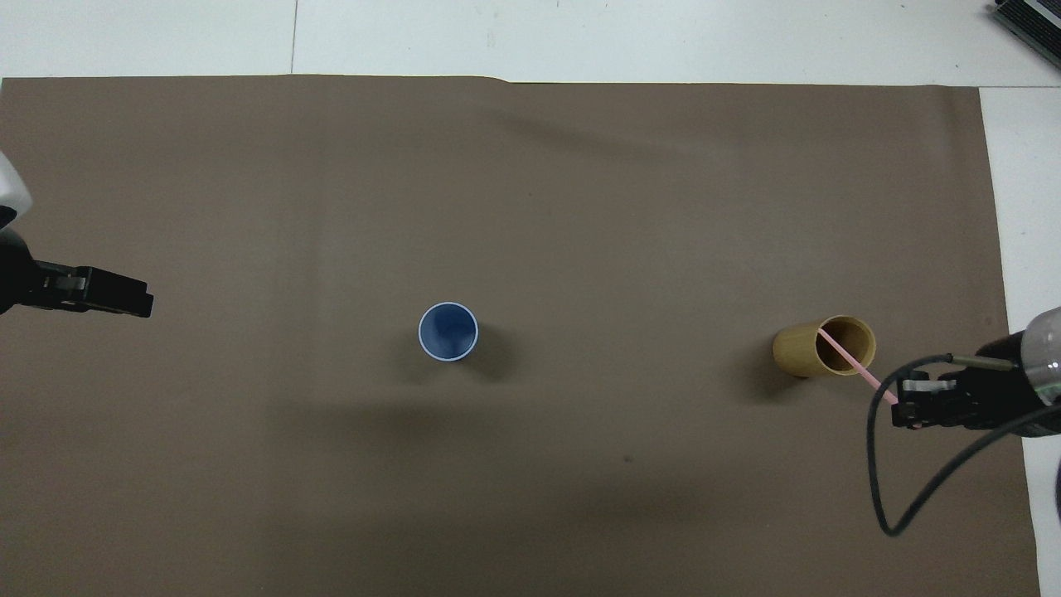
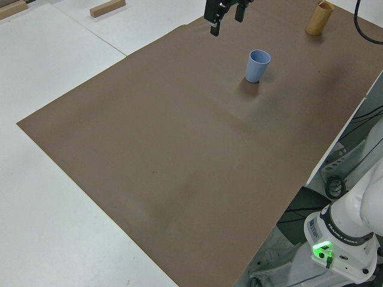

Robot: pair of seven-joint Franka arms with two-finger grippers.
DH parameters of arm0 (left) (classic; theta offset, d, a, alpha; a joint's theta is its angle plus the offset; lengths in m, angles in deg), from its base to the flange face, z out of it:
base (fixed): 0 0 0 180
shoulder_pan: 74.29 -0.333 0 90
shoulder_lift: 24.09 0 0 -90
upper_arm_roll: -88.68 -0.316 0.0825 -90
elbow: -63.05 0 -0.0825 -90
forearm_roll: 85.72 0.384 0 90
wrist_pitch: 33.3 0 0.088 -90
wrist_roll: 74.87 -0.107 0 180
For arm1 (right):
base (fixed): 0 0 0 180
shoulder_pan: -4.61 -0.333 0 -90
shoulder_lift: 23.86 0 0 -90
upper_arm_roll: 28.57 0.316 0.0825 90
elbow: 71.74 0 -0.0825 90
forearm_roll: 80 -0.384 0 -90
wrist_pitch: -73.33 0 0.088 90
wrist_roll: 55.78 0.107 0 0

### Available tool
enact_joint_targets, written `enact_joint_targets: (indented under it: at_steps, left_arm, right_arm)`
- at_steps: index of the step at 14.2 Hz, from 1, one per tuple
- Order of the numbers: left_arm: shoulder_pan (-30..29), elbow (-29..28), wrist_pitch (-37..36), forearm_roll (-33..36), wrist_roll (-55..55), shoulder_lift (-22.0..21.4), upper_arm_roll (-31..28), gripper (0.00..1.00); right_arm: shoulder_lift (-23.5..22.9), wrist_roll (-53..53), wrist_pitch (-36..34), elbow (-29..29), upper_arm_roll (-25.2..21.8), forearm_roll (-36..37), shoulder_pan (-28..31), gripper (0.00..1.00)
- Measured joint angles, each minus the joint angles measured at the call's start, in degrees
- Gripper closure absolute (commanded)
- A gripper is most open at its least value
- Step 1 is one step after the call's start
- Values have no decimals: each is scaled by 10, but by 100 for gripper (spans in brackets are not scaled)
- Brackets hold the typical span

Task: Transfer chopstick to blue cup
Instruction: 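Pull the pink stick up out of the tan cup with the right gripper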

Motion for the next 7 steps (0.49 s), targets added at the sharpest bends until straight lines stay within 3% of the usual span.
enact_joint_targets:
  at_steps: [3,7]
  left_arm:
    - [0,0,0,0,0,0,0,0]
    - [0,0,0,0,0,0,0,0]
  right_arm:
    - [1,8,-52,56,-17,-18,1,100]
    - [1,120,-63,77,-20,-99,1,100]
